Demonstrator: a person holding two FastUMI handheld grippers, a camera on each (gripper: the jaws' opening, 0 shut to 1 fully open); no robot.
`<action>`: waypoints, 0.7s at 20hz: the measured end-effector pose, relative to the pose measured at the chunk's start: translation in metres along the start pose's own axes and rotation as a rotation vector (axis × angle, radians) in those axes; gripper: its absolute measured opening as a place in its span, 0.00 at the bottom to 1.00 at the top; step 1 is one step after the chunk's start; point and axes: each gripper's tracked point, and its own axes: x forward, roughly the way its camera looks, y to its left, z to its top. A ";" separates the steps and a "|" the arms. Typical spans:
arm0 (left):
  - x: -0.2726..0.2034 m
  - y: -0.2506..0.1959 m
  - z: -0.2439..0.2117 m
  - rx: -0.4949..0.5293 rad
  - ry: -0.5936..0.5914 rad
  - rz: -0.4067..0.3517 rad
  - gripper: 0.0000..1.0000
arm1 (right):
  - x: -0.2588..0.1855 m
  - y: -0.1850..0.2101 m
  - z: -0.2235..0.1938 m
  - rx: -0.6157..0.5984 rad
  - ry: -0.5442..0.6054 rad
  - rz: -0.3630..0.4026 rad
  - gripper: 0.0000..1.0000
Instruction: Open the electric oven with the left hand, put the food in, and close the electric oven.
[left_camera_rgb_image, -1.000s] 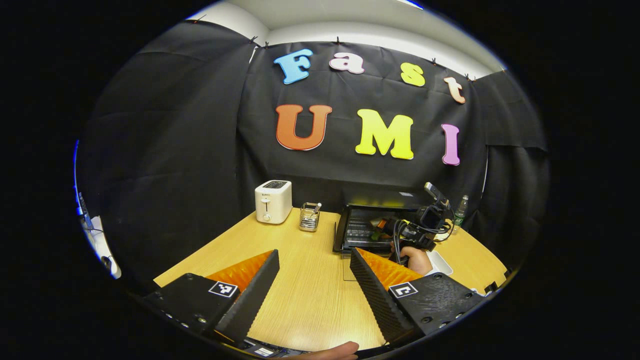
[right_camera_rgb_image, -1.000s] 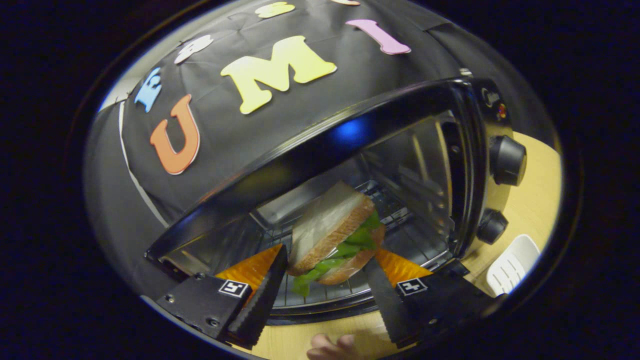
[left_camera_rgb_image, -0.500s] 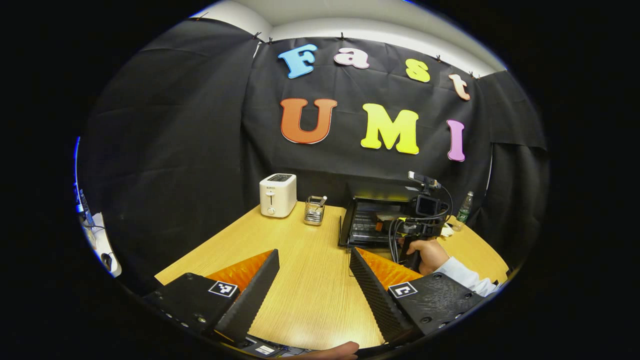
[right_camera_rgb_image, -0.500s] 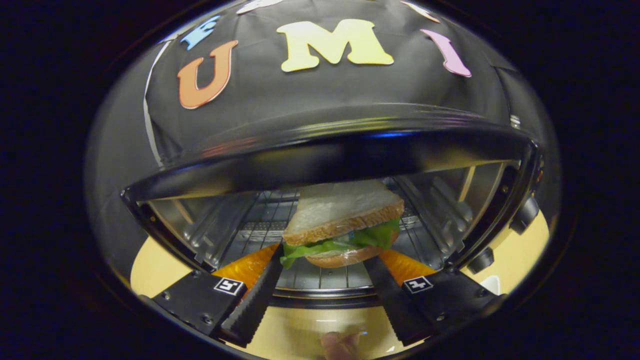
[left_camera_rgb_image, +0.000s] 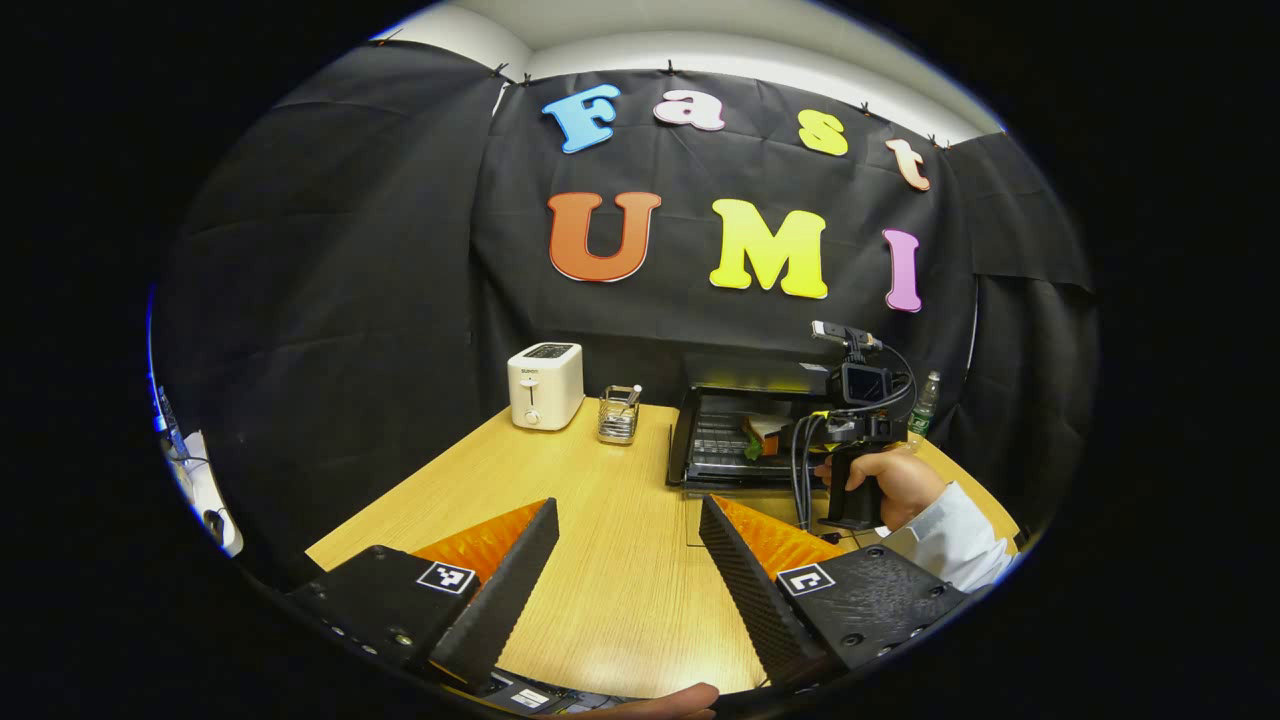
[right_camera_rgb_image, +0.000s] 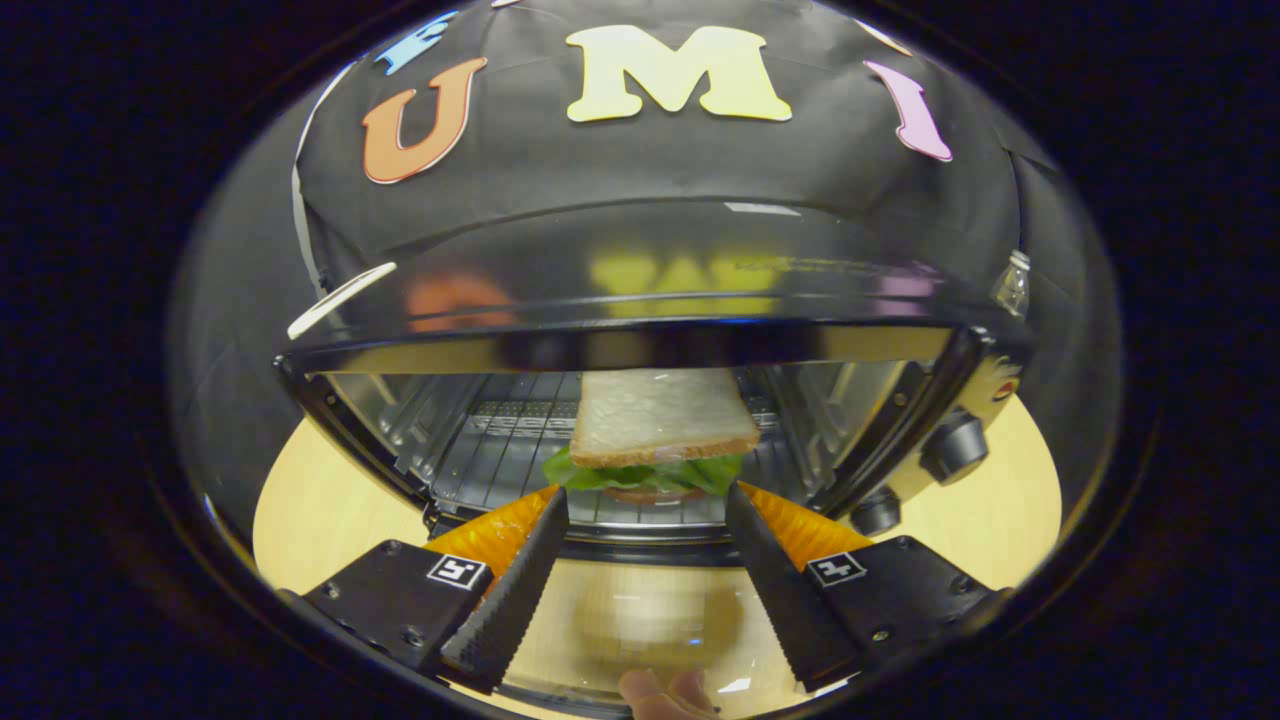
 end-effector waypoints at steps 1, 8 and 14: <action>0.000 -0.003 -0.001 0.004 0.001 -0.004 0.94 | -0.012 -0.002 0.002 0.002 -0.007 0.012 1.00; 0.004 -0.036 -0.011 -0.013 0.038 -0.046 0.94 | -0.129 -0.024 0.038 0.007 -0.230 0.120 0.96; 0.024 -0.075 -0.027 0.004 0.083 -0.104 0.94 | -0.233 -0.066 0.072 0.015 -0.436 0.119 0.96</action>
